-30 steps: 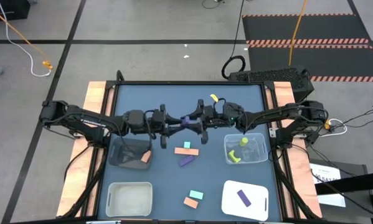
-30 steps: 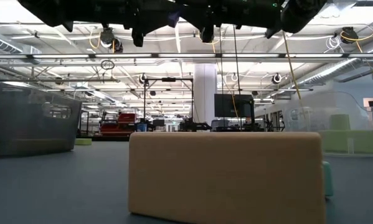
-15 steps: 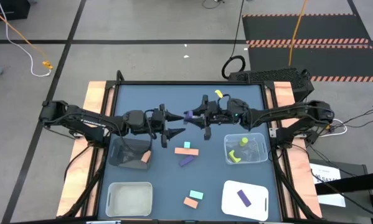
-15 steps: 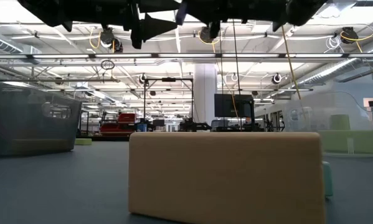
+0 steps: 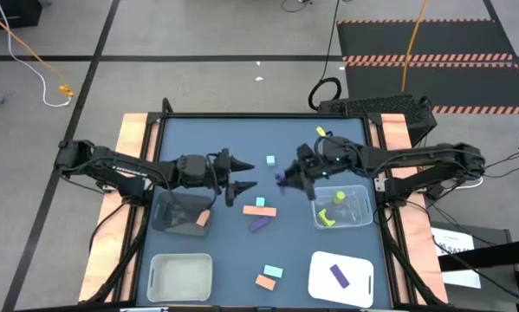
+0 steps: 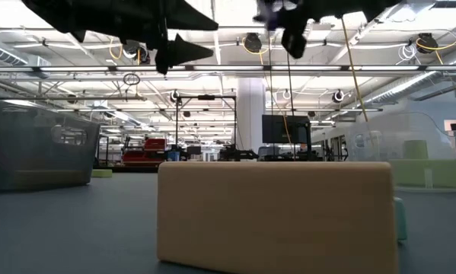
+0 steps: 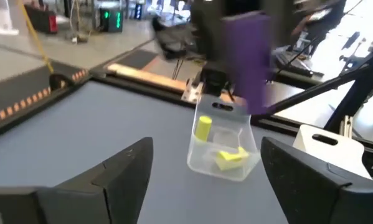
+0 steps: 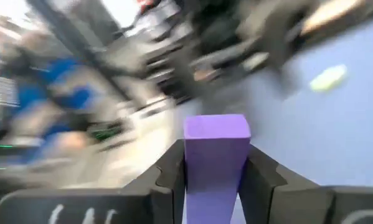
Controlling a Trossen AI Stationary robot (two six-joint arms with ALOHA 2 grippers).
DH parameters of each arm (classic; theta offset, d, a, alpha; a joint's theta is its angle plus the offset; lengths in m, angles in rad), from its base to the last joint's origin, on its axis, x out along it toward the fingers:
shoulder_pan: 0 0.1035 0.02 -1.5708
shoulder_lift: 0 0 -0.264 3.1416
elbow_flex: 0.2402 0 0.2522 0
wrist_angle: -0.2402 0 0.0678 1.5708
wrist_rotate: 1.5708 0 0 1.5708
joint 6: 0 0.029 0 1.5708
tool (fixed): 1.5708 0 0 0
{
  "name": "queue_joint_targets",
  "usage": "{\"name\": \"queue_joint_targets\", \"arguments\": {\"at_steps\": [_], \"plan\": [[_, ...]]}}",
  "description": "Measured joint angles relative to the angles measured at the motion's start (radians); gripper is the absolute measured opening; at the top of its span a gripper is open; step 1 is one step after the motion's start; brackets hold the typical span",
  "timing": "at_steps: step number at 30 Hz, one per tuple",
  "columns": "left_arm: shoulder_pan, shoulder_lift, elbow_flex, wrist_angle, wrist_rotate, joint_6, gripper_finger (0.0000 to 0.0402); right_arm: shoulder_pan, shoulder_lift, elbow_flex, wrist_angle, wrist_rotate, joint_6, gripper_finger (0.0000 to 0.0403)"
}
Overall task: Sort & place blocks by color
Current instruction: Put the top violet block into the white bin
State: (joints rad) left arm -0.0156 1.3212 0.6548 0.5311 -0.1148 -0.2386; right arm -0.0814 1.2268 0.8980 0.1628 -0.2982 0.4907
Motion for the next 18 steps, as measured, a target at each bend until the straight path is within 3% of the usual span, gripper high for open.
{"name": "queue_joint_targets", "arguments": {"at_steps": [2, 5, 12, 18], "plan": [[0.007, 0.000, 0.000, -0.022, -0.001, -0.021, 0.0285, 0.020, -0.021, 0.000, -0.019, -0.085, 0.137, 0.0087], [0.020, 0.000, 0.000, -0.067, -0.002, -0.054, 0.0273, 0.067, -0.058, 0.000, -0.091, -0.118, 0.274, 0.0087], [0.054, 0.000, 0.000, -0.194, -0.002, -0.085, 0.0246, 0.256, -0.080, 0.001, -0.373, -0.100, 0.499, 0.0087], [0.089, 0.000, 0.000, -0.266, -0.042, -0.094, 0.0231, 0.455, -0.047, 0.000, -0.400, -0.099, 0.642, 0.0087]]}}
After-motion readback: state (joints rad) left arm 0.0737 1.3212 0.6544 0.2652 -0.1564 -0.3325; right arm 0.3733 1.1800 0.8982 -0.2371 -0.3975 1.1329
